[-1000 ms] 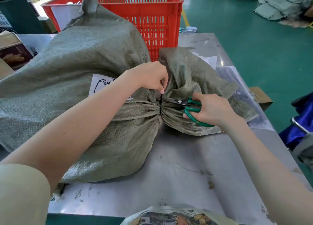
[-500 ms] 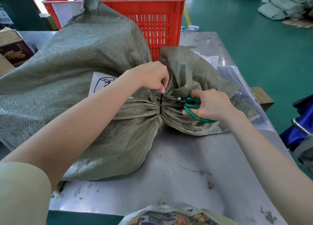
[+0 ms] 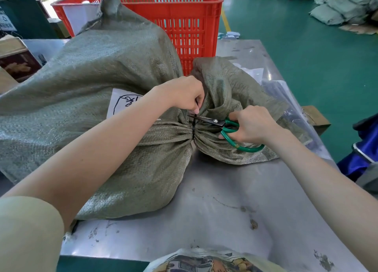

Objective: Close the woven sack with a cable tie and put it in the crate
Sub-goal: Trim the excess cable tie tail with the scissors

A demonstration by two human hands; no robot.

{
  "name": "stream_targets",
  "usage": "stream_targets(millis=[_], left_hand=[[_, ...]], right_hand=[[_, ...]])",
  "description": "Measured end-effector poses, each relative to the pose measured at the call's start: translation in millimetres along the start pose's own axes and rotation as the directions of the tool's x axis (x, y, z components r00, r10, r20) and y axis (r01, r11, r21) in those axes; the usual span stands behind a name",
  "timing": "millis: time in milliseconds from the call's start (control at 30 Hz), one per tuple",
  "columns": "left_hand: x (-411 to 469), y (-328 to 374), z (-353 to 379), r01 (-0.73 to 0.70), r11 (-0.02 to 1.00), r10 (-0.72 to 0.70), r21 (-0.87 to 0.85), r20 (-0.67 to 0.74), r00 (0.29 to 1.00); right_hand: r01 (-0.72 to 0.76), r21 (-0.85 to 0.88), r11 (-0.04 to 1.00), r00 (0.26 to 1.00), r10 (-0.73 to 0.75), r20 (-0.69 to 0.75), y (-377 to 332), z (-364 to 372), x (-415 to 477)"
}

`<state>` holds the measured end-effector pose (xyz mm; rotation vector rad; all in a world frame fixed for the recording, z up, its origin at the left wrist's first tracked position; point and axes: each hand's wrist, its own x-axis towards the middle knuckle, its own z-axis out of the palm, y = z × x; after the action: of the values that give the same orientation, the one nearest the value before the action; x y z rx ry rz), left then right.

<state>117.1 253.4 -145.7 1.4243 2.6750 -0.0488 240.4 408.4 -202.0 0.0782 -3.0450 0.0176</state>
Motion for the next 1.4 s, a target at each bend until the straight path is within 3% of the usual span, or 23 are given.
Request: stream_targets(millis=[367, 600, 800, 1000, 1167, 1400], left_hand=[[-3.2, 0.3, -4.5, -0.001, 1.000, 0.000, -0.015, -0.041, 0.999], [-4.8, 19.1, -0.8, 0.018, 0.971, -0.046, -0.238, -0.113, 0.993], [4.8, 73.2, 13.2, -0.079, 0.892, 0.033, -0.446, -0.109, 0.994], [18.7, 130.6, 31.3, -0.134, 0.820, 0.088, -0.557, -0.108, 0.990], [34.6, 183.0, 59.9, -0.087, 0.771, 0.151, -0.631, 0.048, 0.987], [50.9, 244.8, 105.5, 0.040, 0.787, 0.188, -0.616, 0.301, 0.935]], right_hand=[[0.002, -0.108, 0.994, 1.000, -0.002, -0.003, 2.9, -3.4, -3.6], [-0.166, -0.022, 0.986, 0.985, 0.164, -0.059, 16.1, -3.4, -40.8], [-0.362, -0.027, 0.932, 0.931, 0.360, -0.055, 30.7, 7.8, -91.1], [-0.619, 0.036, 0.785, 0.784, 0.620, -0.036, 35.8, 23.9, -150.6], [-0.824, 0.119, 0.554, 0.560, 0.828, 0.026, 32.0, 45.9, -192.1], [-0.948, 0.125, 0.294, 0.309, 0.944, 0.120, 31.3, 57.6, -225.7]])
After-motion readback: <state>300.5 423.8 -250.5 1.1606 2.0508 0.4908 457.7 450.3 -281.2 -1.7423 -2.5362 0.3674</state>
